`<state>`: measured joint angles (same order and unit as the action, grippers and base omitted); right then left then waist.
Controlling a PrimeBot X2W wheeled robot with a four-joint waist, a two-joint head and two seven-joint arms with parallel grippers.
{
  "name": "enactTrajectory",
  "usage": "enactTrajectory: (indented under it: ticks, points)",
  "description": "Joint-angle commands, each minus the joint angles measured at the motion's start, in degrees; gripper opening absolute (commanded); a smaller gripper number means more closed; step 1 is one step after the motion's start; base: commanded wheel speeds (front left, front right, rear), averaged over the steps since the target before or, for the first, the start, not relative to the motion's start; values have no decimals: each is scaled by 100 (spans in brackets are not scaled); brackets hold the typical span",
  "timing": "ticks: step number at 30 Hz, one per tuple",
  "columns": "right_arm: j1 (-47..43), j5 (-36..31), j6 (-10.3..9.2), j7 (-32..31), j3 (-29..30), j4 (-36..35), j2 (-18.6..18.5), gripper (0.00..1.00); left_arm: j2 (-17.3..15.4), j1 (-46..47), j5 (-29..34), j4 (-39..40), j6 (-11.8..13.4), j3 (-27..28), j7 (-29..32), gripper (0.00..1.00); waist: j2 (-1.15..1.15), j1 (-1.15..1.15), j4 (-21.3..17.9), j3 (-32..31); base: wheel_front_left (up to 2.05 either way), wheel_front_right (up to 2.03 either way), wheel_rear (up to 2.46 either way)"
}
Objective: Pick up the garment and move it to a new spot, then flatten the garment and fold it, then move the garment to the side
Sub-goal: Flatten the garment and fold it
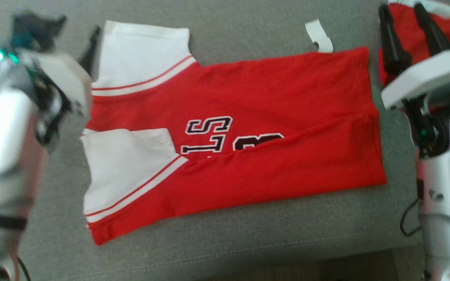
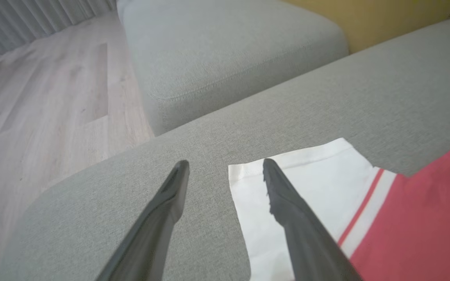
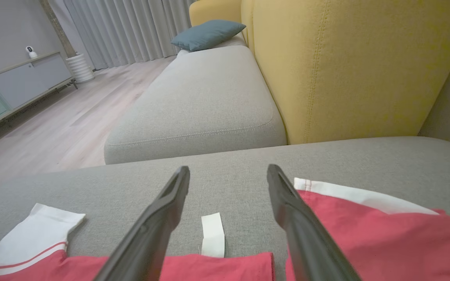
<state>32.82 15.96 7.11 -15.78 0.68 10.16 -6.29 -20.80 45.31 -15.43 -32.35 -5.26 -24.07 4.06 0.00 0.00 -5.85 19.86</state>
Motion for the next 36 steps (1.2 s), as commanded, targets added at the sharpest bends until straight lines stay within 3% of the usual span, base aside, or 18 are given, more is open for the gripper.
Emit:
enactTrajectory:
  ticks: [1, 6, 9, 18, 24, 25, 26, 27, 36]
  points:
    - [265, -49, 37, 55, -180, -177, -24, 100, -300, 500, -139, -47, -84, 164, 157, 100, 0, 0, -219, 297, 0, 0, 0]
    - [627, -39, 37, 137, -440, -109, 35, 100, -566, 1268, -425, -838, -215, -209, 739, 100, 0, 0, -457, 586, 0, 0, 0]
    - [748, -18, 37, 189, -579, -65, 63, 100, -728, 1512, -719, -1045, -220, -703, 921, 100, 0, 0, -570, 685, 0, 0, 0]
    - [836, 2, 37, 257, -661, 0, 55, 100, -1098, 1926, -1480, -1296, -222, -1653, 1034, 100, 0, 0, -676, 797, 0, 0, 0]
    - [827, 5, 37, 254, -613, 10, 31, 100, -1138, 2107, -1859, -1602, -222, -2096, 966, 100, 0, 0, -696, 831, 0, 0, 0]
    - [837, -1, 37, 243, -565, 11, 24, 100, -1106, 2123, -2095, -1637, -222, -2192, 1041, 90, 0, 0, -692, 851, 0, 0, 0]
    - [837, -9, 37, 230, -531, 16, 21, 100, -1080, 2130, -2245, -1644, -222, -2214, 1077, 18, 0, 0, -683, 857, 0, 0, 0]
    - [832, -21, 37, 208, -492, 24, 14, 100, -1060, 2146, -2378, -1640, -222, -2243, 1106, 0, 0, 0, -663, 862, 0, 0, 0]
    - [548, 487, 37, -174, -507, 270, -32, 100, -929, 2335, -2498, -1873, -222, -2266, 0, 0, 0, 0, -263, 615, 0, 0, 0]
